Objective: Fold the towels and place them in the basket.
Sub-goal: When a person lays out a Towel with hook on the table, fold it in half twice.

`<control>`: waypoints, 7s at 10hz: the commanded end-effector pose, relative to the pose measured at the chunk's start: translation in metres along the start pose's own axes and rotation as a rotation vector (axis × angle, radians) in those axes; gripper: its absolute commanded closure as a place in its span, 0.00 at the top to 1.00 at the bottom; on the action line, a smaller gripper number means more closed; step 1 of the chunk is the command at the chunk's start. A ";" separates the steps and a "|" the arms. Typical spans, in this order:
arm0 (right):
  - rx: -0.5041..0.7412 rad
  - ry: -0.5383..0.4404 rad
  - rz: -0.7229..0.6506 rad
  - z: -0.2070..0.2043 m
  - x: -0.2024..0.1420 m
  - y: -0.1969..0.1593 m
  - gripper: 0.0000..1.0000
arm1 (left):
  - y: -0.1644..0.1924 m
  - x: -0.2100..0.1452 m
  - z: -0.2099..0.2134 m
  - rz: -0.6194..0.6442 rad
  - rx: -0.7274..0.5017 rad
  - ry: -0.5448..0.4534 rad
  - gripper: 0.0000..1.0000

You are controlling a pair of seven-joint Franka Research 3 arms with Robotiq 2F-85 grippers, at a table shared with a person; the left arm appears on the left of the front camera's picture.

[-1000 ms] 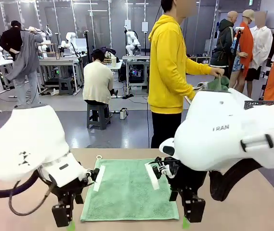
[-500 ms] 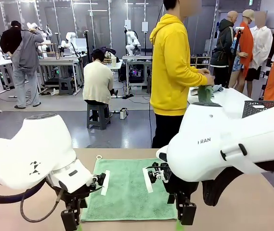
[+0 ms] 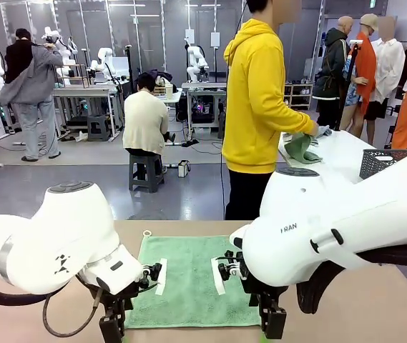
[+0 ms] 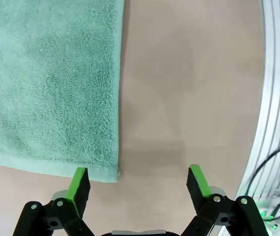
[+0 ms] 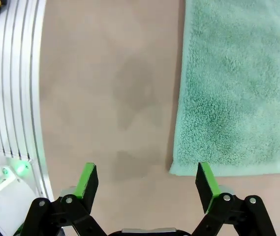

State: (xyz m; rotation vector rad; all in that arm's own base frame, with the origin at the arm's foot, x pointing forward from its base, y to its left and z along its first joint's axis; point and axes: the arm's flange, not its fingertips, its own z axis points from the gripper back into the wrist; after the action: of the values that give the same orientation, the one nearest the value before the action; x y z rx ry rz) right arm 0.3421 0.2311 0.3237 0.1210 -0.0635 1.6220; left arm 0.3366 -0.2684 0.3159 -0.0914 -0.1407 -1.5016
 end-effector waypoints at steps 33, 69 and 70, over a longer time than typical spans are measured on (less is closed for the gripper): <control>-0.003 0.030 -0.138 0.055 -0.007 -0.006 0.00 | -0.005 0.002 0.068 -0.061 -0.059 0.058 0.04; -0.004 0.130 -0.258 0.018 -0.001 -0.212 0.07 | 0.222 -0.001 0.017 -0.075 0.009 0.114 0.06; -0.012 0.130 -0.258 0.017 -0.001 -0.213 0.07 | 0.223 0.001 0.015 -0.076 0.029 0.098 0.06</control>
State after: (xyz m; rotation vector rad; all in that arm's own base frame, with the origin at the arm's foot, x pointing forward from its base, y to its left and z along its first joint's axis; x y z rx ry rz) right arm 0.5478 0.2439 0.3353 0.0283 0.0556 1.3355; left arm 0.5522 -0.2528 0.3417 -0.0177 -0.0587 -1.5624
